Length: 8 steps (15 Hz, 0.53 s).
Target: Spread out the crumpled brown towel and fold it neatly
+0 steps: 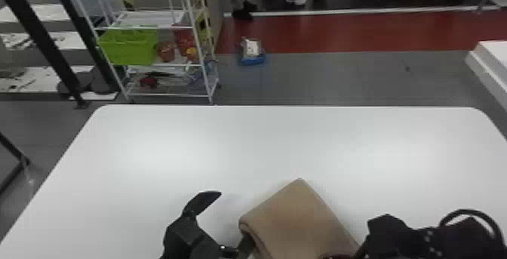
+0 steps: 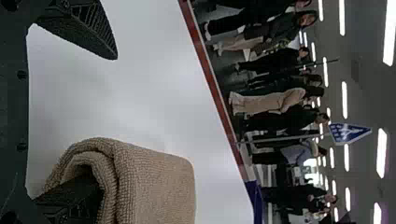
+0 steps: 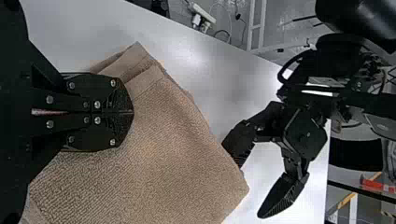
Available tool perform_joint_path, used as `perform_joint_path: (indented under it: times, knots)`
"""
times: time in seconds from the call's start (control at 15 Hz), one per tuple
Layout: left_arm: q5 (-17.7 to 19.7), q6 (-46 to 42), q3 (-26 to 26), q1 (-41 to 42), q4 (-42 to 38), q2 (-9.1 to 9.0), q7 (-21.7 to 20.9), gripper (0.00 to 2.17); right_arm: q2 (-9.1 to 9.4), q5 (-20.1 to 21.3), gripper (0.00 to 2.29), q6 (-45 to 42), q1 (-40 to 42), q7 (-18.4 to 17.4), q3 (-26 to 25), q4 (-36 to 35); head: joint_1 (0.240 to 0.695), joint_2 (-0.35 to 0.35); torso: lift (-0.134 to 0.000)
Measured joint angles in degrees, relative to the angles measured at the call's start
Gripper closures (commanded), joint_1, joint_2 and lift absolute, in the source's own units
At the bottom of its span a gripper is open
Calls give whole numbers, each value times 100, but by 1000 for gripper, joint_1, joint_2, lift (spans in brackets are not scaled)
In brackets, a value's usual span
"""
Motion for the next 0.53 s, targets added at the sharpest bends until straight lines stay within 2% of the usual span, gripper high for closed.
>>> perform_joint_path:
  times: [0.2,0.27,0.47,0.53]
  knots:
    - [-913,926,-11,-92,-290,8,-647,66,7,7,1659,-12,-52,0,40,70,695,108,-122]
    - [-1102,1148,20,-111,-397,21,-903,66,9,-11,1659,-12,-60,0,40,72,695,116,-122]
    - [-1256,1606,383,-135,-898,71,-1867,66,37,-116,1659,-16,-77,0,-11,44,695,146,-122]
    - [-1274,1748,556,-168,-1087,74,-2351,66,48,-157,1659,-14,-81,0,-29,29,695,164,-122]
